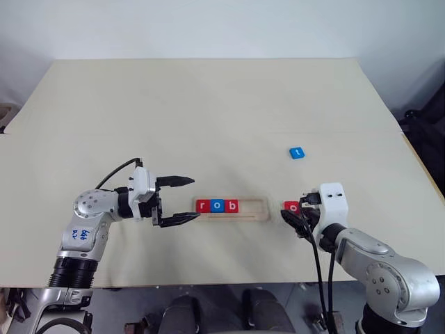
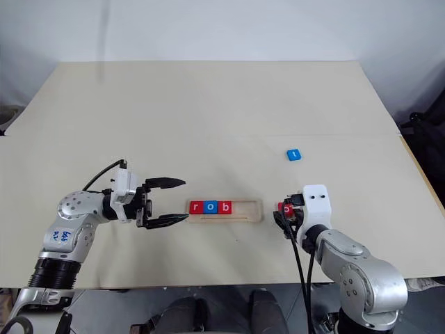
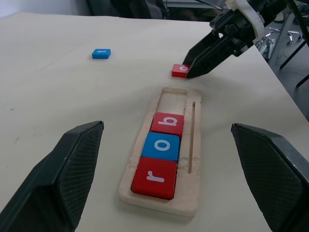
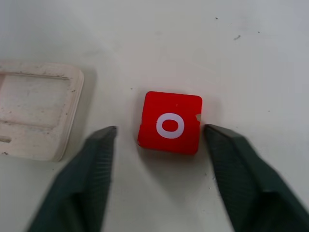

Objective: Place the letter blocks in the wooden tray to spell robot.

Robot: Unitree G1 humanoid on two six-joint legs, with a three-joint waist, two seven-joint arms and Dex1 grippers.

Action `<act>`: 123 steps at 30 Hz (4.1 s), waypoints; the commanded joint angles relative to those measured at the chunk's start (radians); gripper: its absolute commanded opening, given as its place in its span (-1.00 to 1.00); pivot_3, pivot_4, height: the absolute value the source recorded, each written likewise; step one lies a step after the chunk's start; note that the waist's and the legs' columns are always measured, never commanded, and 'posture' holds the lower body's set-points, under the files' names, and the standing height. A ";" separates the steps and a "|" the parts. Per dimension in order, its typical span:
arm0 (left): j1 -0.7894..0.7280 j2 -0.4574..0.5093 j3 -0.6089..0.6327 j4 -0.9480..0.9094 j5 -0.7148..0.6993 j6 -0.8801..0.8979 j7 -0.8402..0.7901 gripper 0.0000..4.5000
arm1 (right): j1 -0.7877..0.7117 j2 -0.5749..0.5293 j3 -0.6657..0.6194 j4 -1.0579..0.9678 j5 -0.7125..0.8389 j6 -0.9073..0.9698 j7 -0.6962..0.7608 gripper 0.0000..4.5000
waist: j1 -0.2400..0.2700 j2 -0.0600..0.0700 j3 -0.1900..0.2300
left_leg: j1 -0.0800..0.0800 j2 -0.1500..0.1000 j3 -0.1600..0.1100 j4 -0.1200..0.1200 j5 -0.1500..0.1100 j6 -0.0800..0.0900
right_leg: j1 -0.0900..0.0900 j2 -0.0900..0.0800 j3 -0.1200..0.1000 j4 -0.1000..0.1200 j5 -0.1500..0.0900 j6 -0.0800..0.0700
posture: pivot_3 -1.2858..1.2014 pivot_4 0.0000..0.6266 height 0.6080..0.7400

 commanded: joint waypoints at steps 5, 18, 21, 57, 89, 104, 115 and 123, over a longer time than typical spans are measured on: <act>0.005 0.010 0.024 -0.029 -0.009 -0.009 0.011 1.00 | 0.048 -0.338 -0.112 0.134 0.064 -0.304 0.370 0.99 | 0.001 0.000 0.000 | 0.000 0.000 -0.001 0.000 -0.001 0.001 | 0.001 0.000 0.000 -0.001 0.000 0.000 | 0.03 -0.52 1.00; 0.034 0.017 0.039 -0.055 -0.016 -0.021 0.026 1.00 | 0.088 -0.628 0.013 0.843 -0.136 -1.385 1.062 0.99 | -0.005 -0.001 0.002 | 0.007 0.000 0.000 0.001 -0.001 0.002 | 0.010 0.001 0.001 -0.007 0.002 0.003 | 0.03 -0.52 1.00; 0.064 0.035 0.033 -0.108 -0.040 0.013 0.003 1.00 | -0.031 -0.623 0.084 0.928 -0.159 -1.427 1.107 0.99 | -0.004 0.000 0.002 | 0.007 0.001 0.001 0.001 -0.001 0.002 | 0.010 0.001 0.001 -0.007 0.002 0.003 | 0.03 -0.52 1.00; 0.115 0.036 0.057 -0.071 -0.023 -0.077 0.014 1.00 | -0.421 -0.516 0.381 1.152 -0.267 -1.382 1.304 -0.62 | -0.002 0.003 0.004 | 0.006 0.002 0.001 0.003 -0.001 0.001 | 0.010 0.000 -0.001 -0.005 0.002 0.003 | 0.03 -0.52 1.00; 0.116 0.042 0.045 -0.117 -0.033 -0.054 0.012 1.00 | -0.532 -0.419 0.432 1.220 -0.297 -1.395 1.297 -0.36 | -0.004 0.003 0.004 | 0.006 0.002 0.001 0.003 -0.001 0.001 | 0.009 -0.001 -0.001 0.000 0.002 0.003 | 0.03 -0.52 1.00; 0.087 0.020 0.027 -0.092 -0.020 -0.062 0.006 1.00 | -0.499 -0.318 0.524 0.788 -0.245 -1.000 1.121 -0.36 | -0.001 0.003 0.004 | 0.003 0.001 0.001 0.003 -0.001 0.001 | 0.004 -0.001 0.000 0.002 0.002 0.003 | 0.03 -0.52 1.00; 0.108 0.025 0.034 -0.111 -0.023 -0.059 0.020 1.00 | -0.490 -0.334 0.563 0.822 -0.286 -1.053 1.110 -0.36 | -0.002 0.003 0.004 | 0.002 0.001 0.002 0.003 -0.001 0.001 | 0.003 -0.001 0.000 0.002 0.002 0.003 | 0.03 -0.52 1.00; 0.104 0.023 0.033 -0.115 -0.024 -0.055 0.028 1.00 | -0.503 -0.321 0.573 0.853 -0.293 -1.074 1.105 -0.36 | -0.002 0.003 0.004 | 0.002 0.001 0.002 0.003 -0.001 0.001 | 0.003 -0.001 0.000 0.002 0.002 0.003 | 0.03 -0.52 1.00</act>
